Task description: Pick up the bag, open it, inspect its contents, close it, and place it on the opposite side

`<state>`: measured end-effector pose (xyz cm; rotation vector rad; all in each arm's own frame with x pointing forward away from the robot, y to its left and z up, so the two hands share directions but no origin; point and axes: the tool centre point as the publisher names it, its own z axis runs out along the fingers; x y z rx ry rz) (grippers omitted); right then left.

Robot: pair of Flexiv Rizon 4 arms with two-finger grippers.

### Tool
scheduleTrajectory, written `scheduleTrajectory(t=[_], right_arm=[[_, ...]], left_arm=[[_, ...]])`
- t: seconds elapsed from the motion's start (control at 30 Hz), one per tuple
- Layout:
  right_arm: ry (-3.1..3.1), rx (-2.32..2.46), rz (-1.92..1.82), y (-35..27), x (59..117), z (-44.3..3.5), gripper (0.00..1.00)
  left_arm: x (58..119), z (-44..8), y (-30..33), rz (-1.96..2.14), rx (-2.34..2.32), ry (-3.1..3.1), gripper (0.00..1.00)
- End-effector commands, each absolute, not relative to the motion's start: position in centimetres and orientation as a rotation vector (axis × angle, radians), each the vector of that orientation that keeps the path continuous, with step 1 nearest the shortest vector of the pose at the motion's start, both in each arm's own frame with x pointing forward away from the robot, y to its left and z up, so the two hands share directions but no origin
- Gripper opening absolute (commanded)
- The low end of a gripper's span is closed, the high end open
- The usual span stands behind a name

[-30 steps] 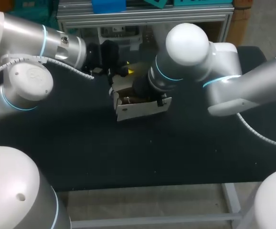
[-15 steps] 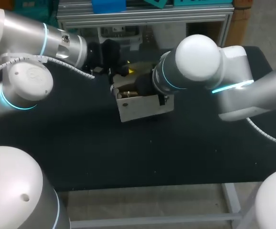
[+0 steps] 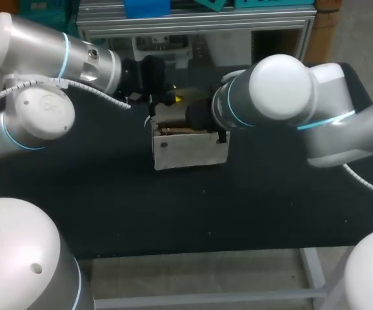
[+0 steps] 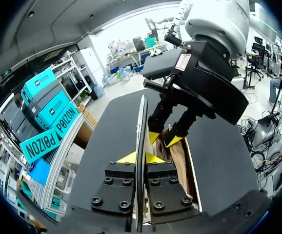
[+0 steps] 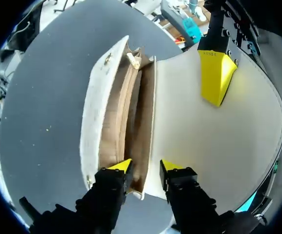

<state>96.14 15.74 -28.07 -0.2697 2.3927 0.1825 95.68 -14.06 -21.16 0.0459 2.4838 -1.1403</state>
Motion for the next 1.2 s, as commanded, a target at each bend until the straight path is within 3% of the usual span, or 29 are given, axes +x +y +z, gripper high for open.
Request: scheduleTrajectory(t=[0.03,0.87,1.2], right_arm=[[2.387,-0.269,0.182,15.7,96.0,-28.0,0.0],[2.185,-0.255,0.139,13.7,89.5,-21.1,0.0],[2.195,-0.235,0.132,13.1,86.9,-21.8,0.0]], left_arm=[[95.7,-21.1,-14.2,-1.139,0.041,2.48,0.0],[95.7,-19.4,-14.7,-1.31,-0.106,2.793,0.0],[96.5,-24.7,-15.9,-1.371,-0.178,2.943,0.0]])
